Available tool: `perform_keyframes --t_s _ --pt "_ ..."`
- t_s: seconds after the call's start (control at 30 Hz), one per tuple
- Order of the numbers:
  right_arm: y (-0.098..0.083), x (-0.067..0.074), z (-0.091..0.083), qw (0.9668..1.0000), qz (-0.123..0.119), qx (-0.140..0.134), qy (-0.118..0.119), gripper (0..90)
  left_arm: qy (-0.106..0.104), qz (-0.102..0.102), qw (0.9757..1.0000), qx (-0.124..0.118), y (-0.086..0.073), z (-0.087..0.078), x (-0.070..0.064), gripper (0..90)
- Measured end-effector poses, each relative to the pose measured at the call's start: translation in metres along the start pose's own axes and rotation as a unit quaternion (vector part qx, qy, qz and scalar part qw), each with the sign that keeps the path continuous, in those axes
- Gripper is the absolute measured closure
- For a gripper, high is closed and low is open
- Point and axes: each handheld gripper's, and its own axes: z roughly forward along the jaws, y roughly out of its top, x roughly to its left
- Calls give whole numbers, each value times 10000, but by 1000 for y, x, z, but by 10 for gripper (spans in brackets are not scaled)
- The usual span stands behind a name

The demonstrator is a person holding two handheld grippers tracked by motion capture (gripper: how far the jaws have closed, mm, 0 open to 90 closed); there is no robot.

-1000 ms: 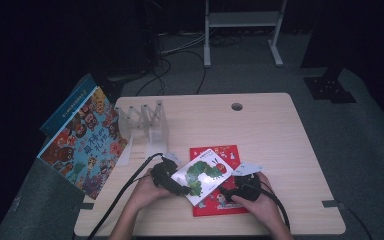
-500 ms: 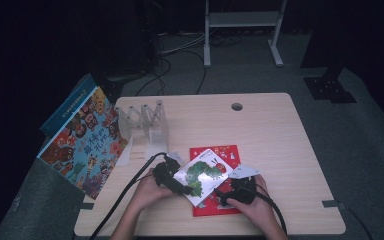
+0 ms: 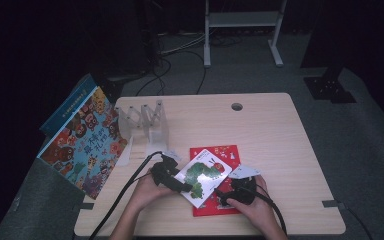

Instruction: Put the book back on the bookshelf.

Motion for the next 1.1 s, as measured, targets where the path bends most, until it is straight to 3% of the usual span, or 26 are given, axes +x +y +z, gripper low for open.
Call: perform_keyframes --t_s 0.1,0.3,0.57,0.77,1.1 --pt "0 1 -1 10000 0 31 6 13 92 101 9999 32 -1 4 -1 98" --pt "-4 15 -7 9995 -163 88 239 13 28 128 9998 166 -4 4 -1 90" --pt "-4 36 -5 9983 -333 -22 483 12 39 -13 9997 237 -10 -2 2 88" --pt "0 39 -1 9981 -365 -26 491 8 -96 -80 9997 219 -12 0 3 86" --pt "3 42 3 9985 -314 -1 459 0 23 -164 9994 300 -8 -1 2 91"
